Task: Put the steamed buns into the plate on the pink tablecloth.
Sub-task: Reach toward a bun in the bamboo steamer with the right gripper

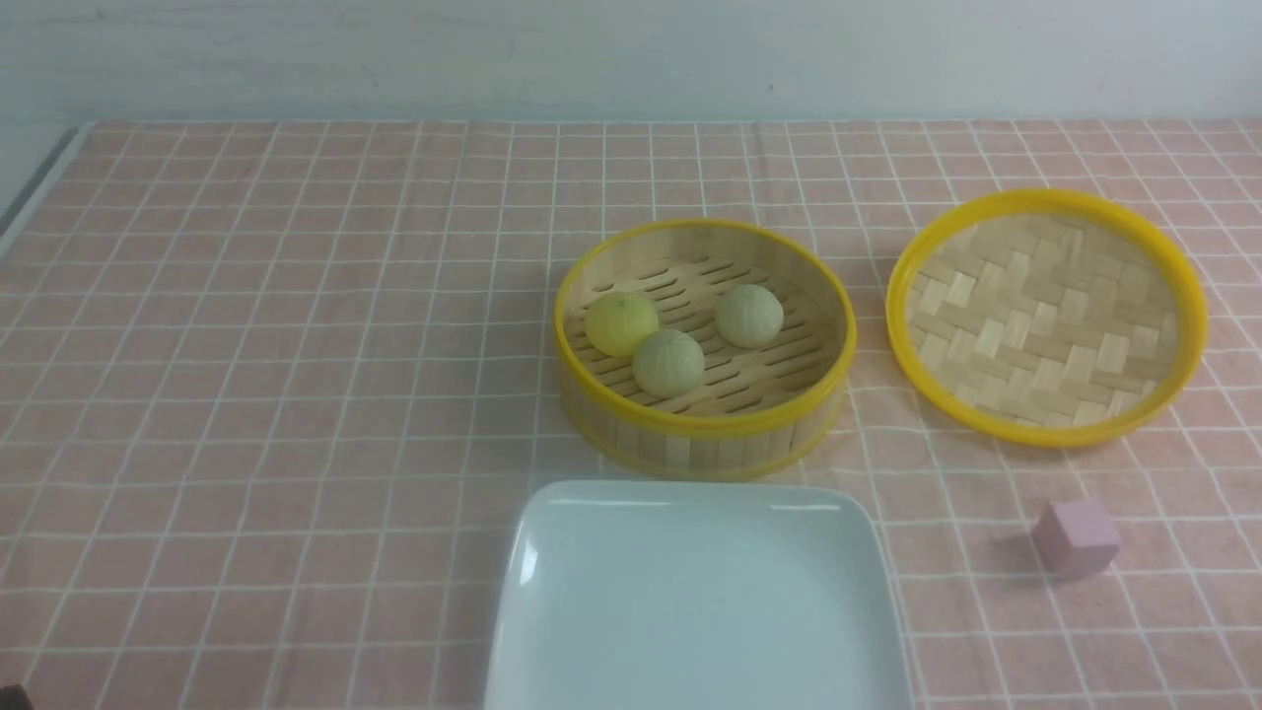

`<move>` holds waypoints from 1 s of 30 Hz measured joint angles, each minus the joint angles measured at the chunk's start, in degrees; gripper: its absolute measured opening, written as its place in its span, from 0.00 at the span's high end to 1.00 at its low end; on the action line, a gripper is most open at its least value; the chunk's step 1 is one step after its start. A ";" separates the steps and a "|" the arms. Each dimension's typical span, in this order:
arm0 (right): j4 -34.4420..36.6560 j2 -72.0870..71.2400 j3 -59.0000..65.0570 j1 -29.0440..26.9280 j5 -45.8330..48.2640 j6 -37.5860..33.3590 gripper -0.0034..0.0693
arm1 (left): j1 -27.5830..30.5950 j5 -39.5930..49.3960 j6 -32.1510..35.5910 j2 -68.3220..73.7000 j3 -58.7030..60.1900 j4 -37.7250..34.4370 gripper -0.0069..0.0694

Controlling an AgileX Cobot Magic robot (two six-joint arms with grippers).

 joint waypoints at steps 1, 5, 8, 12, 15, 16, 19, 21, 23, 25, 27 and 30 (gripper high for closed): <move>0.00 0.00 0.00 0.00 0.00 0.00 0.62 | 0.00 0.00 0.00 0.00 0.00 0.00 0.60; 0.00 0.00 0.00 0.00 0.00 0.00 0.62 | 0.00 0.00 0.00 0.00 0.00 0.00 0.60; 0.00 0.00 0.00 0.00 0.00 0.00 0.62 | 0.00 0.00 0.00 0.00 0.00 0.00 0.60; 0.00 0.00 0.00 0.00 0.00 0.00 0.62 | 0.00 0.00 0.00 0.00 0.00 0.00 0.60; 0.00 0.00 0.00 0.00 0.00 0.00 0.62 | 0.00 0.00 0.00 0.00 0.00 0.00 0.60; 0.00 0.00 0.00 0.00 0.00 0.00 0.62 | 0.00 0.00 0.00 0.00 0.00 0.00 0.60; -0.06 0.00 0.00 0.00 0.00 0.00 0.62 | 0.00 0.00 0.00 0.00 0.00 0.00 0.60; -1.26 0.00 0.00 0.00 -0.01 0.00 0.62 | 0.00 0.00 0.00 0.00 0.00 0.00 0.60; -2.95 0.00 0.04 0.00 -0.06 0.00 0.62 | 0.00 0.00 -0.12 0.00 0.00 0.01 0.60; -6.18 0.00 0.07 0.00 -0.11 0.00 0.62 | 0.00 -0.50 -3.57 0.00 0.00 -2.95 0.60; -8.26 0.00 0.11 0.00 -0.11 0.00 0.62 | 0.00 -0.94 -9.01 0.00 0.05 -8.79 0.60; -6.51 0.00 0.30 0.00 -1.42 3.76 0.62 | 0.00 -1.22 -20.11 0.00 0.06 -21.13 0.60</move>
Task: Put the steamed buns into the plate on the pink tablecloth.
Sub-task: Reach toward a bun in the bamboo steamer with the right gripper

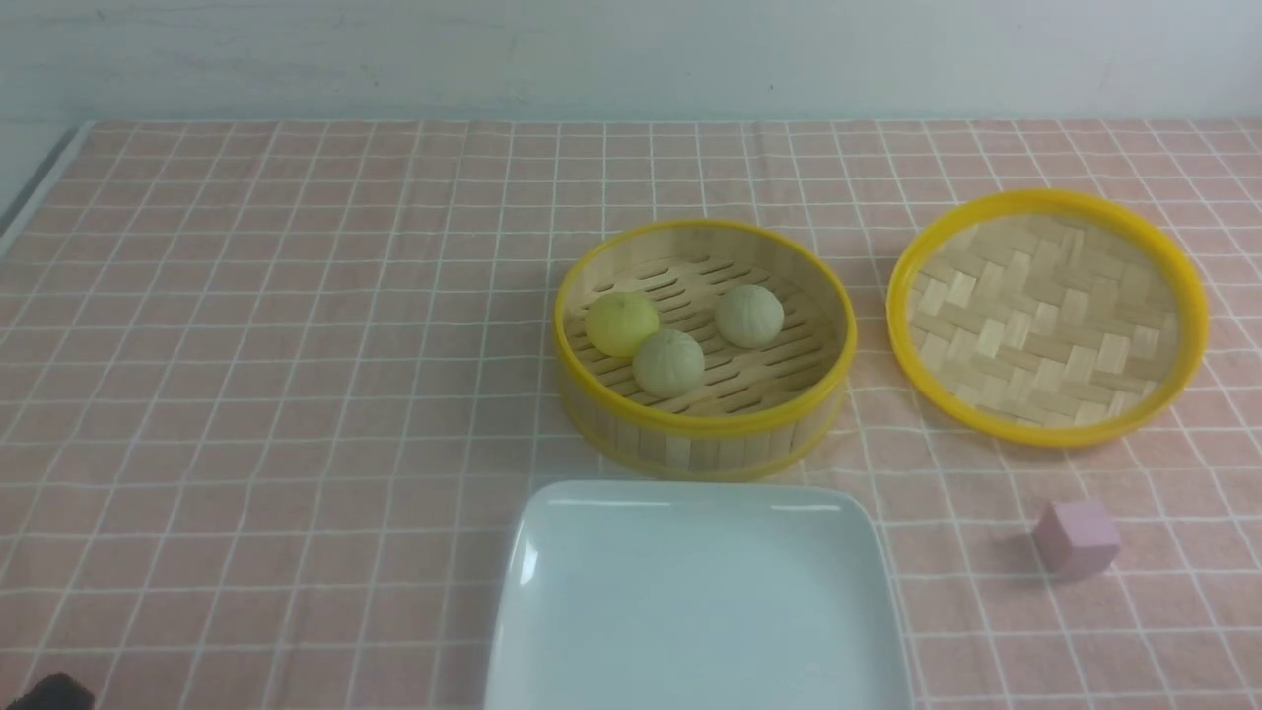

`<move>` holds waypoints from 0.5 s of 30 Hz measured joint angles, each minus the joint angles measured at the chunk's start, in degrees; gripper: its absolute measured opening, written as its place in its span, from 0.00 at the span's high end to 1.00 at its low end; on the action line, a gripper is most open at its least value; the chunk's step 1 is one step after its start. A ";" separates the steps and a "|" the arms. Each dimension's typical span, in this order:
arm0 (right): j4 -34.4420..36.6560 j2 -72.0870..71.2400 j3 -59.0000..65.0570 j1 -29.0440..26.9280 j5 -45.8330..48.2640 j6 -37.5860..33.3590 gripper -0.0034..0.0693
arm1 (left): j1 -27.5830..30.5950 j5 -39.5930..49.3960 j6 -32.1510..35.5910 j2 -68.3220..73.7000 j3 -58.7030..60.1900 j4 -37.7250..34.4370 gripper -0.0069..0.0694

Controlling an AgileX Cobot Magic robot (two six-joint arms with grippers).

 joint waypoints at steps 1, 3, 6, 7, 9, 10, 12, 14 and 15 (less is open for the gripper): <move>0.56 0.00 0.06 0.00 -0.38 0.60 0.62 | 0.00 0.00 -0.71 0.00 0.00 -0.74 0.60; 10.58 0.00 0.33 0.00 -2.31 10.02 0.62 | 0.00 -0.11 -7.75 0.00 0.11 -7.91 0.60; 20.30 0.00 0.56 0.00 -3.82 18.48 0.62 | 0.00 -0.15 -10.75 0.00 0.11 -10.34 0.60; 23.74 0.00 0.56 0.00 -4.18 21.18 0.62 | 0.00 -0.22 -11.30 0.00 0.11 -10.51 0.60; 25.68 0.00 0.56 0.00 -4.48 23.17 0.62 | 0.00 -0.22 -11.51 0.00 0.11 -10.73 0.60; 26.87 0.00 0.56 0.00 -4.88 23.87 0.62 | 0.00 -0.29 -11.69 0.00 0.11 -10.89 0.60; 27.54 0.00 0.56 0.00 -6.31 24.36 0.62 | 0.00 -0.58 -11.76 0.00 0.11 -10.94 0.60; 27.80 0.00 0.56 0.00 -7.35 24.47 0.62 | 0.00 -1.82 -11.76 0.00 0.31 -10.45 0.60; 27.78 0.00 0.56 0.00 -7.81 24.52 0.62 | 0.00 -2.87 -11.70 0.00 0.38 -9.82 0.60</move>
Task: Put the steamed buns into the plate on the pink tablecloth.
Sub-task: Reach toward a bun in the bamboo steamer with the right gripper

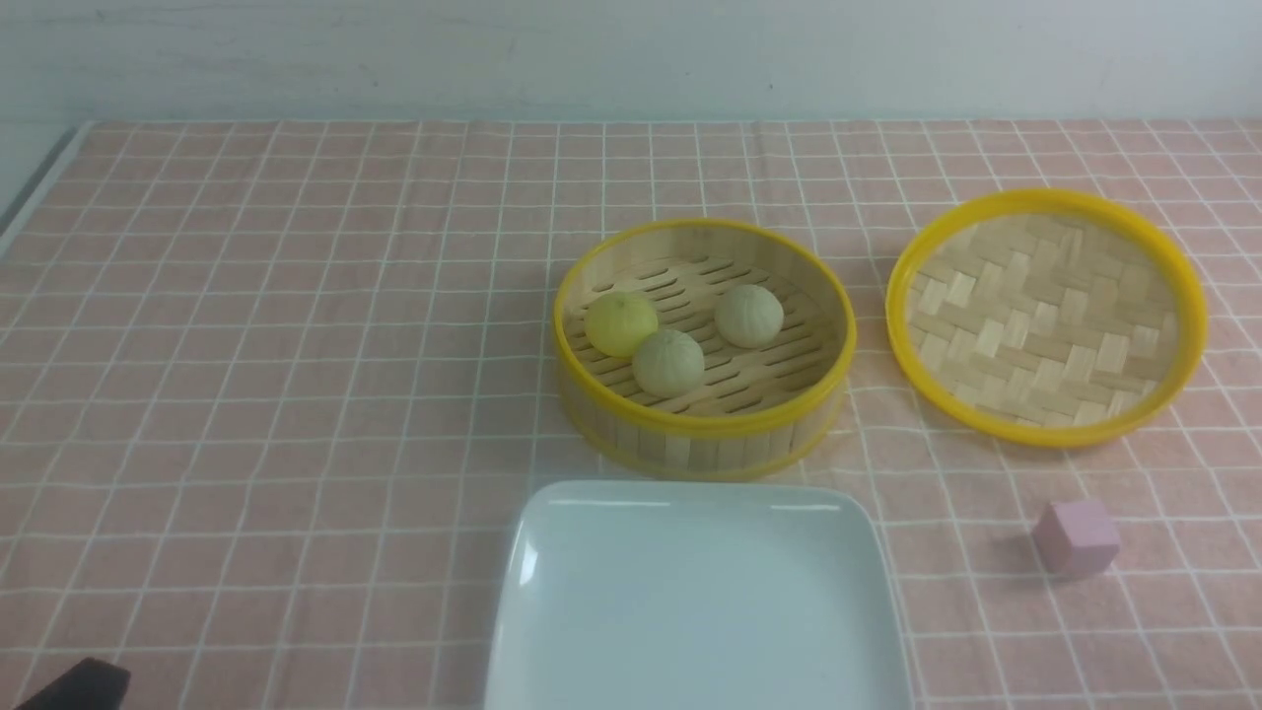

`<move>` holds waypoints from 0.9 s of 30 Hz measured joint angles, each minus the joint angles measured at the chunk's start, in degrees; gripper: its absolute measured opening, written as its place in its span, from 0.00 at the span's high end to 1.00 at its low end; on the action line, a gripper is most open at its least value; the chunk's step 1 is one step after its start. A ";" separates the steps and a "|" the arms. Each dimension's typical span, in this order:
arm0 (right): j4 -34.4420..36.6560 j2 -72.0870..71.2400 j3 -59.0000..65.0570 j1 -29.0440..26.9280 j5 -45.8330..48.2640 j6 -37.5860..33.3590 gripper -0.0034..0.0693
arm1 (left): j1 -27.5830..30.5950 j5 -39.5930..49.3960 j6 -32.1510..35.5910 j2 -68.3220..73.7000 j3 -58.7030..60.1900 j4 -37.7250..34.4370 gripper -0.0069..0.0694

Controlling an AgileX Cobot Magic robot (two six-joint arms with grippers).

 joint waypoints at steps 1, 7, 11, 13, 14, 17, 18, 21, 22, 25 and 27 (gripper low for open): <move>0.00 0.00 0.00 0.00 -0.09 0.00 0.62 | 0.00 0.00 0.07 0.00 0.00 0.14 0.60; -2.75 1.48 -6.55 0.00 -1.20 -3.31 0.86 | 0.00 0.37 6.57 2.01 -8.84 6.99 0.75; -8.97 8.49 -16.72 0.00 3.26 -9.94 0.95 | 0.00 9.02 12.41 11.76 -20.52 12.43 0.88; -13.08 15.13 -23.40 0.00 10.83 -13.19 0.96 | 0.00 19.26 16.17 20.08 -26.52 13.68 0.91; -13.91 17.96 -24.87 0.00 14.14 -13.97 0.96 | 0.00 21.99 17.52 23.33 -27.73 13.74 0.91; -15.85 28.89 -30.25 0.00 25.02 -15.22 0.96 | 0.00 33.78 22.12 34.61 -31.96 13.38 0.91; -15.38 33.97 -31.33 0.00 28.58 -16.01 0.96 | 0.00 36.40 24.41 39.22 -32.81 12.94 0.91; -11.16 42.39 -32.93 0.00 32.73 -20.66 0.96 | 0.00 39.24 29.55 46.09 -34.10 11.12 0.91; -3.86 49.19 -33.86 0.00 33.87 -27.28 0.96 | 0.07 39.31 33.74 51.14 -34.73 8.42 0.91; 11.10 57.78 -35.35 0.00 34.73 -42.07 0.95 | 0.17 38.15 40.55 55.59 -34.96 2.20 0.91; 22.73 64.25 -37.50 0.80 35.16 -55.52 0.95 | 0.20 36.74 47.93 57.65 -34.96 -4.66 0.90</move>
